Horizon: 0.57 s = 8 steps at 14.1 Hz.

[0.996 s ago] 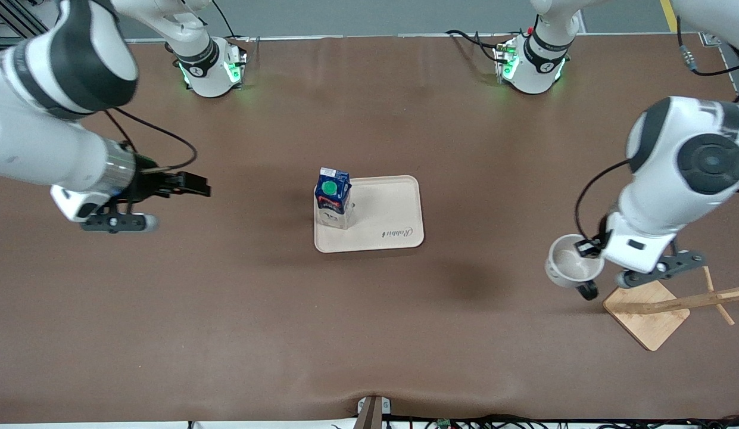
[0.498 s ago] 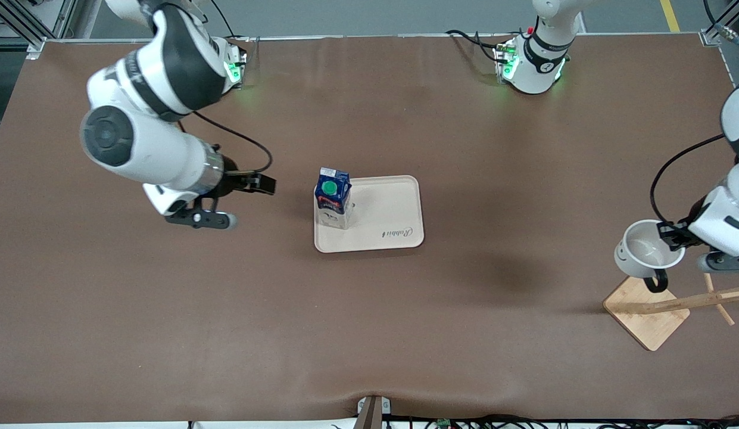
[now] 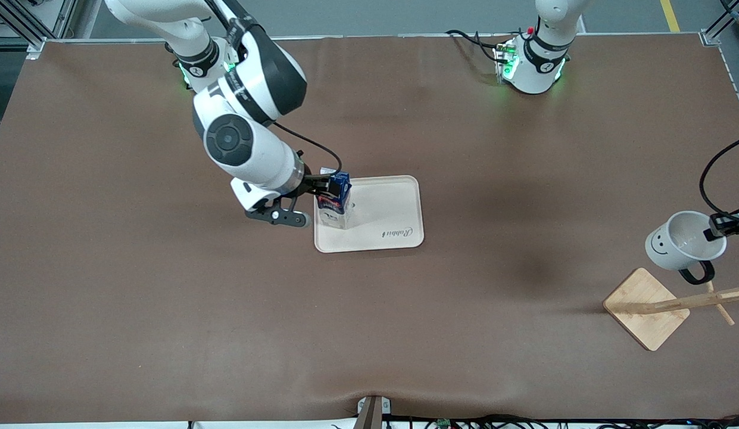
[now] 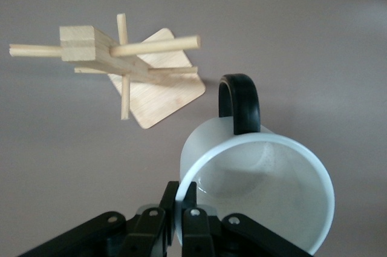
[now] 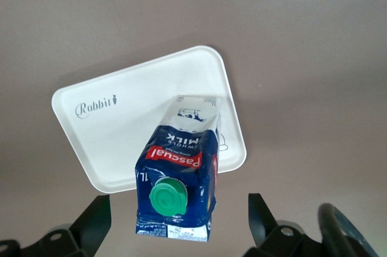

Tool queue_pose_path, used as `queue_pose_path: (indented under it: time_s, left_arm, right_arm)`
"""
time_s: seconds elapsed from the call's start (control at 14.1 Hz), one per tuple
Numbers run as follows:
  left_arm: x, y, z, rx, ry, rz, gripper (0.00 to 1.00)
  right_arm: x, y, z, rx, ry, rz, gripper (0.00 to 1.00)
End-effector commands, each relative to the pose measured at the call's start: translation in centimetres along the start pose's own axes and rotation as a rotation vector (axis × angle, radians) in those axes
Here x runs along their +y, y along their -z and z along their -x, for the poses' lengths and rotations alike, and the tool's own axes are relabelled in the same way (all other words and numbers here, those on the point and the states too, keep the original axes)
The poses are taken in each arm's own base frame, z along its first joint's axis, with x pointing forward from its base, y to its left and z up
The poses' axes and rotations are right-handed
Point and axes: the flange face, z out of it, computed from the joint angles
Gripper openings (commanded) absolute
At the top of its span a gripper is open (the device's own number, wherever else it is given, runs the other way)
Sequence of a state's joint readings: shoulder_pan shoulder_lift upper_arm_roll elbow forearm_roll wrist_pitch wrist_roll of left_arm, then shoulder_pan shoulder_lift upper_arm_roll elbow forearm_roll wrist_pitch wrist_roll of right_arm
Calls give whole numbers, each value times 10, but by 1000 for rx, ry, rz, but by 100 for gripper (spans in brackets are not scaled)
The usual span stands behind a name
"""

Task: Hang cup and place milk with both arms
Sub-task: 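Grasp the milk carton with the right gripper while the left gripper carries the mug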

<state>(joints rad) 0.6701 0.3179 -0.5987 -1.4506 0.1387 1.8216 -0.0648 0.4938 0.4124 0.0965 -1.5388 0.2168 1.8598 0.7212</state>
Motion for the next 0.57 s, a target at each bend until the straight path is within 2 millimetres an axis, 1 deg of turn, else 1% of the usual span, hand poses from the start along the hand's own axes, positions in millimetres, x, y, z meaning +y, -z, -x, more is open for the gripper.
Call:
queue_pose_path:
  time_s: [0.0, 0.14, 0.28, 0.5]
  left_arm:
    - [-10, 15, -2, 69, 52, 61, 0]
    - [-27, 12, -5, 89, 84, 86, 0]
    - [-28, 14, -8, 118, 87, 90, 0]
    - [-28, 8, -12, 129, 92, 127, 0]
  right_arm:
    - [-6, -8, 1, 1, -27, 20, 100]
    - [-16, -26, 9, -2, -26, 55, 100]
    - [-18, -36, 11, 3, -33, 79, 100]
    - [-18, -47, 12, 20, -24, 83, 100]
